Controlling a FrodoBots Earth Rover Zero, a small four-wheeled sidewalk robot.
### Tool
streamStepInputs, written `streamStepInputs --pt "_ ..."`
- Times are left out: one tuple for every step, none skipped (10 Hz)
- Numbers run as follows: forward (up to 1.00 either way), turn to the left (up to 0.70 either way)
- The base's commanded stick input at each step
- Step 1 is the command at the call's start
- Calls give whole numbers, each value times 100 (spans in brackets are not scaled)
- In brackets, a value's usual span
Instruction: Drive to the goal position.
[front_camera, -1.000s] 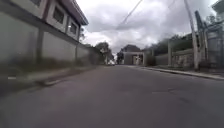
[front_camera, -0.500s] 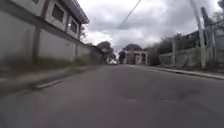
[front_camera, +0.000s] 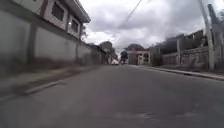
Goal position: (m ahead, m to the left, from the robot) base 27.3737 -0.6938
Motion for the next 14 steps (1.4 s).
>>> streamStepInputs --pt "100 0" --pt "100 0" --pt "100 0" --pt "100 -11" --pt "100 -40" --pt "100 -40" --pt "100 -40" --pt "100 -40" --pt "100 -25" --pt "100 -2" --pt "100 0" --pt "100 0" --pt "100 0" --pt "100 0"
